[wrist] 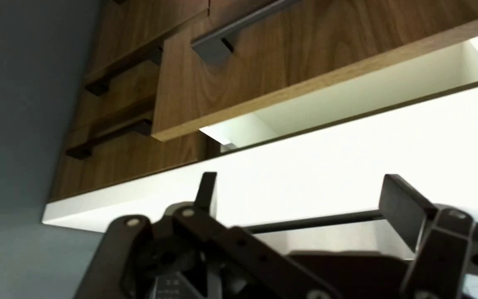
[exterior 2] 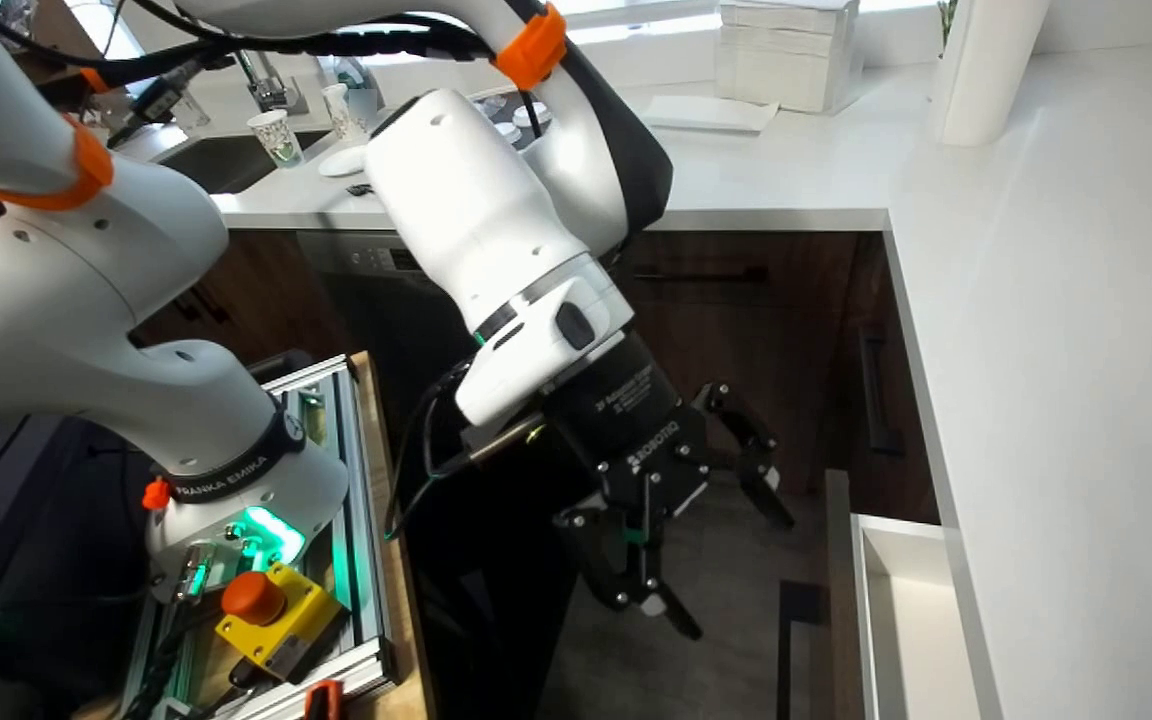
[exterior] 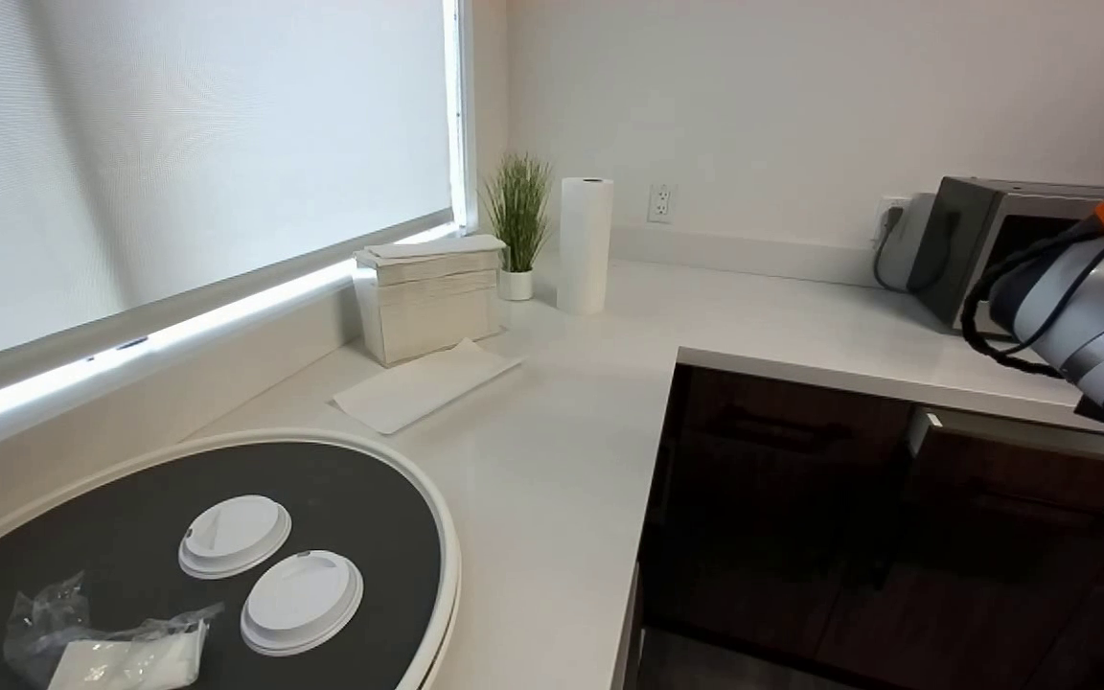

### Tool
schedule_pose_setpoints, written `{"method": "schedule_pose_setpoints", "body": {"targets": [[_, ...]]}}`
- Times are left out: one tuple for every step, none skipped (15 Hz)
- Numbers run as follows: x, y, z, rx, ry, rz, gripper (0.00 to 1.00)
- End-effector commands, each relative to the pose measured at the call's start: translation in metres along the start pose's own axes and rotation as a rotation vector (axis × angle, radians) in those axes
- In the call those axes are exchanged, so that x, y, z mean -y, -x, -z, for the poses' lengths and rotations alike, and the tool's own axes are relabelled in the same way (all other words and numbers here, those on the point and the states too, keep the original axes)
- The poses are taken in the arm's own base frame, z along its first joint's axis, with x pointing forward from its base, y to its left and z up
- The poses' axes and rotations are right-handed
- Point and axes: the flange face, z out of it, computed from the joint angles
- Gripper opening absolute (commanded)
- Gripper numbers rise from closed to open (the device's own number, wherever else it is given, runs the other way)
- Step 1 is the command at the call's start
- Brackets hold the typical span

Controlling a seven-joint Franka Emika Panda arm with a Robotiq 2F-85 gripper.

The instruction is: Open the right drawer

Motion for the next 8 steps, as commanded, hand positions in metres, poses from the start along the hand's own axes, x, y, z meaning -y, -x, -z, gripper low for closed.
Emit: {"method": "schedule_pose_setpoints", "body": {"targets": [[0.026, -0.023, -0.008, -0.066, -0.071, 0.181, 1.0], [0.032, -0.025, -0.015, -0.068, -0.084, 0.239, 0.75], [0.037, -0.027, -0.018, -0.068, -0.098, 0.294, 0.72], [0.04, -0.026, -0.025, -0.06, -0.1, 0.338, 0.65], [0.04, -0.023, -0.033, -0.054, -0.082, 0.375, 0.58], [0.041, -0.021, -0.04, -0.038, -0.081, 0.417, 0.49], [0.041, -0.018, -0.048, -0.016, -0.08, 0.457, 0.42], [0.041, -0.015, -0.054, -0.002, -0.07, 0.491, 0.33]]}}
